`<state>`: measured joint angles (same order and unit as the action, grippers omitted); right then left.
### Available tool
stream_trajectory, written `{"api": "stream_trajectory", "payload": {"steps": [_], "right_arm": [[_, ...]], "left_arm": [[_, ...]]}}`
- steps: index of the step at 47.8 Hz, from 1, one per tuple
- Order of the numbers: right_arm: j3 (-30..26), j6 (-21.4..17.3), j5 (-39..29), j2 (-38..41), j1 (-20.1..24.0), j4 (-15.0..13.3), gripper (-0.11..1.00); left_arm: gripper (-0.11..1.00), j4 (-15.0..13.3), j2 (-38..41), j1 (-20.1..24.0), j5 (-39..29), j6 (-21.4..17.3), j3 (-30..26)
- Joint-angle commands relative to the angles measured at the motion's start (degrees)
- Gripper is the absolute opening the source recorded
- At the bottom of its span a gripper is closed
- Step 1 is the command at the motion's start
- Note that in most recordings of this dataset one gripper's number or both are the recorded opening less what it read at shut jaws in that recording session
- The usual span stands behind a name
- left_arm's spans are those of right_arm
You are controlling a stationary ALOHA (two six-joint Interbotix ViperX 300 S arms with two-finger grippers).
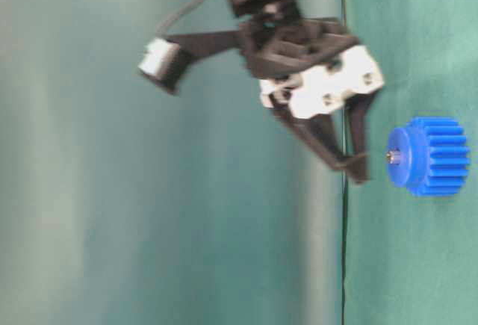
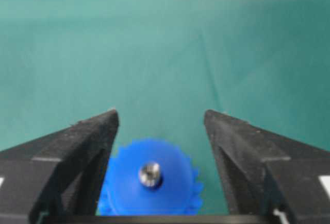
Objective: Insert the shaft placed at a random location into the center hole of the small gear at another random location.
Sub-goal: 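Open the right gripper and lift it away from the gear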
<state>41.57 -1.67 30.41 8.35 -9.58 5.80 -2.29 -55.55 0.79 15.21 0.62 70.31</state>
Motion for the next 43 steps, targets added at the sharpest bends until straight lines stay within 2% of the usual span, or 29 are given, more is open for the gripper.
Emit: {"api": "stream_trajectory", "payload": {"steps": [1,10,22,43], "right_arm": [[-1.0,0.2,-1.3,-4.4,0.1,-0.1,0.7],[-0.5,0.2,-4.7,-7.9,0.1,-0.3,0.7],[2.4,0.2,-5.3,-11.1,0.7,-0.3,0.7],[15.8,-0.4,-5.4,-27.0,1.2,-0.3,0.7]], "left_arm": [[0.0,-0.1,0.3,0.0,0.3,0.0,-0.6],[0.0,-0.1,0.2,0.0,0.3,0.0,-0.6],[0.0,0.0,0.2,0.0,0.3,0.0,-0.6],[0.0,-0.1,0.1,0.0,0.3,0.0,-0.6]]}}
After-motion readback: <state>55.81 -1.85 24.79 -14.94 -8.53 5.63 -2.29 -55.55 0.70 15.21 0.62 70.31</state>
